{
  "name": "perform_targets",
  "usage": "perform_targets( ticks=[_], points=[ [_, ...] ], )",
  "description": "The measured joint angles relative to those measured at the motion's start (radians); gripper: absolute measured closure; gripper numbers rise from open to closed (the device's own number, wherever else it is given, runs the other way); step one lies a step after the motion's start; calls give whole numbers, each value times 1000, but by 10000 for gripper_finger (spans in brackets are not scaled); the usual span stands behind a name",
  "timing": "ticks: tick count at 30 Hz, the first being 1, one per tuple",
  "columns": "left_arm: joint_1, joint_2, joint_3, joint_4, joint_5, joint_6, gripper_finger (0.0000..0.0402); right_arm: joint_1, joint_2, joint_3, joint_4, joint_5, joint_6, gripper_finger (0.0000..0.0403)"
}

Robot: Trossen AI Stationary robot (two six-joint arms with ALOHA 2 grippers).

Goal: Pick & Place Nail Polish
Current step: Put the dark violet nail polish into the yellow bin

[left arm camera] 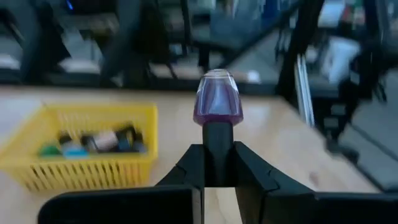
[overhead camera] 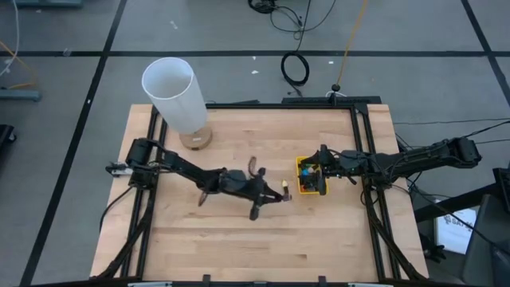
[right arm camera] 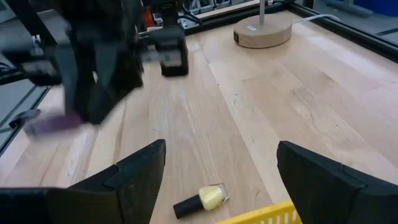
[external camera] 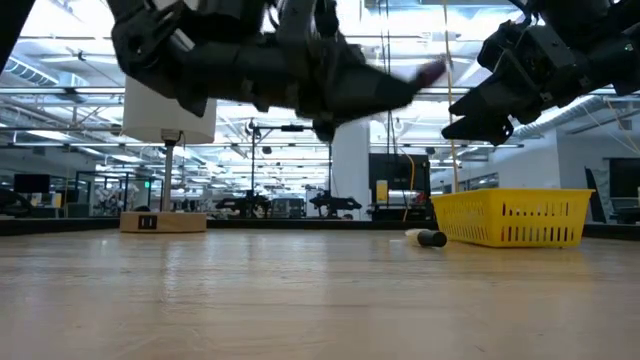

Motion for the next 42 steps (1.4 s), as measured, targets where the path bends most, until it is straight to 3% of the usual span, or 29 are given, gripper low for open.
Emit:
perform_targets(
  ticks=[13,24,32,42],
  points=[
    [41,-228,-150,74,-52,84,364,0,0,0,-6,0,8,110],
    [43,-193,-183,188,-101,81,364,0,16,0,67,4,1,110],
    [54,-182,-154,187,-146,124,364,0,132,0,294,5,-49,110],
    [58,-182,-153,172,-145,146,364,0,379,0,795,1,-130,110]
  ],
)
